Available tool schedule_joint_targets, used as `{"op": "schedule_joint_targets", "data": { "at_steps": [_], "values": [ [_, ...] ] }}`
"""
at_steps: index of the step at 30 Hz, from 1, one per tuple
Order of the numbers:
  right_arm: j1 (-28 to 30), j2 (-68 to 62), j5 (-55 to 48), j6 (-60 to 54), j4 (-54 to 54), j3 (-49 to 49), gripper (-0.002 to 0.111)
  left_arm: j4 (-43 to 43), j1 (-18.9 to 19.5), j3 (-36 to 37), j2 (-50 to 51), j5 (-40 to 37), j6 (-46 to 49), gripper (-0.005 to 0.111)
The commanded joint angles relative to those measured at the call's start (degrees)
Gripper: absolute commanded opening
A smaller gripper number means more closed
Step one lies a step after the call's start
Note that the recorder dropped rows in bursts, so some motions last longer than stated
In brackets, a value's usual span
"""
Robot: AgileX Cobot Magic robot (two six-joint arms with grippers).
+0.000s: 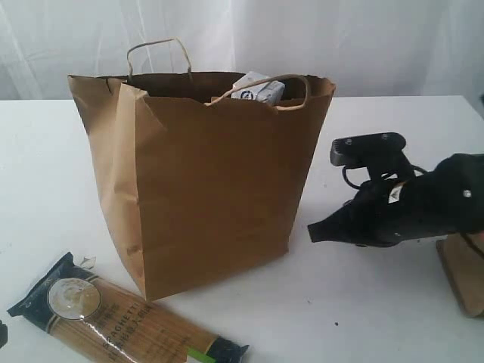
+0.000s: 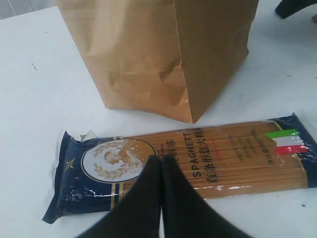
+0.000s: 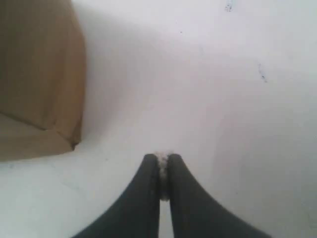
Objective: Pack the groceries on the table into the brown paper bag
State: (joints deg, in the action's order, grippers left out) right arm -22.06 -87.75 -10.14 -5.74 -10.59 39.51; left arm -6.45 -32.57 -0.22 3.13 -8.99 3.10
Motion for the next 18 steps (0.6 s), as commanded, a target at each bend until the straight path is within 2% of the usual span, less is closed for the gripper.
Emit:
{"op": "schedule_joint_targets", "data": {
  "at_steps": [1, 11, 18],
  "values": [
    [-0.14, 10.23, -1.6, -0.58, -0.05, -3.86, 0.0, -0.32, -0.17, 0.22, -0.47, 0.02, -0.28, 0.0],
    [-0.14, 34.99, -3.96, -3.81, 0.07, -5.34, 0.0, -0.32, -0.17, 0.22, -0.47, 0.02, -0.28, 0.0],
    [-0.14, 40.14, -3.96, -4.5, 0.07, -0.08, 0.0, -0.32, -0.17, 0.22, -0.47, 0.02, -0.28, 0.0]
  ]
}}
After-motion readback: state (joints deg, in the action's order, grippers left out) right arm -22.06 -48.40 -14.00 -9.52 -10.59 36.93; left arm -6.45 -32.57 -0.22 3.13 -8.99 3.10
